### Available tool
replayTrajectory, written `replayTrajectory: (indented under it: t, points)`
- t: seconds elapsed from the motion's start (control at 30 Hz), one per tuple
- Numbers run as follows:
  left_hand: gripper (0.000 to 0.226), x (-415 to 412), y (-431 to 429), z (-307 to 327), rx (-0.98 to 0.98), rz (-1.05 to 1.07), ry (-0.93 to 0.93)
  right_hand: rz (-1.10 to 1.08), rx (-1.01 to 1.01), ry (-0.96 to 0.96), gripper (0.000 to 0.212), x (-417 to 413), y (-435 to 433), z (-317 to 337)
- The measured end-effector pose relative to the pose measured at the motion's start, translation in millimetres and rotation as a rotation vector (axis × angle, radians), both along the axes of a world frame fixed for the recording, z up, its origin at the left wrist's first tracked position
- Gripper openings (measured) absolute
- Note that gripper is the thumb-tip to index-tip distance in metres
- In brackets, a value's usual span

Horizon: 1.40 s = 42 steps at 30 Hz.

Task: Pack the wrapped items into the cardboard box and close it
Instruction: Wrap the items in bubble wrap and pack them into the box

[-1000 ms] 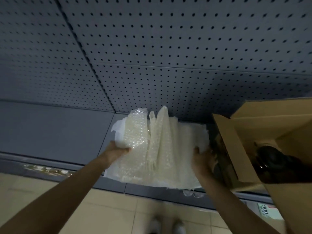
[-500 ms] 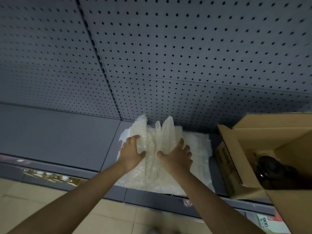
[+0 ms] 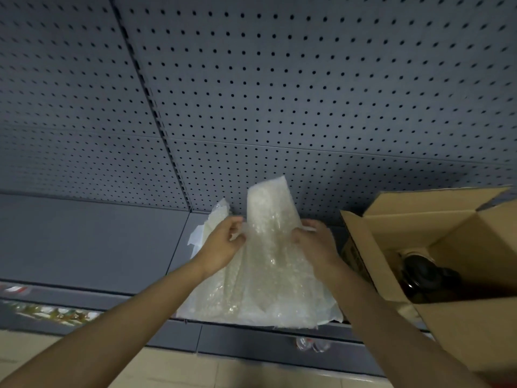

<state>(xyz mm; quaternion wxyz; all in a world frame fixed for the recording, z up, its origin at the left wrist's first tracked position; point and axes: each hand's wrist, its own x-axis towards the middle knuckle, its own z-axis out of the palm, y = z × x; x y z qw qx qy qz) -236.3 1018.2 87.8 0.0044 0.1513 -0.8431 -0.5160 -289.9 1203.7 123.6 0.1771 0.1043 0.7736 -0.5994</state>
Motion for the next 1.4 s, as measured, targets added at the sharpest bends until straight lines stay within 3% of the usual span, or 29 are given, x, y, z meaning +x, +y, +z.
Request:
replayTrajectory:
  t: [0.13, 0.23, 0.53, 0.77, 0.93, 1.0, 1.13, 1.23, 1.3, 1.4]
  points:
    - [0.023, -14, 3, 51, 0.585, -0.102, -0.098, 0.026, -0.172, 0.053, 0.035, -5, 6, 43]
    - [0.035, -25, 3, 79, 0.691, -0.216, -0.049, 0.064, -0.154, 0.19, 0.041, -11, 15, 65]
    - [0.048, -71, 72, 122, 0.519, -0.364, -0.033, 0.037, -0.019, 0.387, 0.007, -13, 93, 106]
    - [0.05, -101, 173, 134, 0.429, -0.412, 0.027, 0.081, 0.101, 0.395, 0.055, -35, 188, 120]
    - [0.059, -120, 228, 115, 0.284, -0.462, -0.02, 0.091, 0.107, 0.374, 0.062, -73, 282, 106]
    - [0.055, -125, 238, 103, 0.122, -0.44, -0.037, 0.19, 0.27, 0.377, 0.063, -92, 323, 99]
    - [0.041, -129, 239, 78, -0.519, -0.363, 0.011, 0.517, 0.765, 0.523, 0.065, -118, 371, 76]
    - [0.051, -115, 247, 63, -0.804, -0.178, -0.17, 0.72, 1.06, 0.607, 0.057, -124, 373, 65]
    - [0.066, -108, 250, 50, -0.838, -0.084, -0.375, 0.873, 0.938, 0.525, 0.046, -120, 368, 61]
    - [0.085, -109, 242, 37, -0.63, -0.102, -0.522, 1.041, 0.779, 0.402, 0.039, -111, 352, 46]
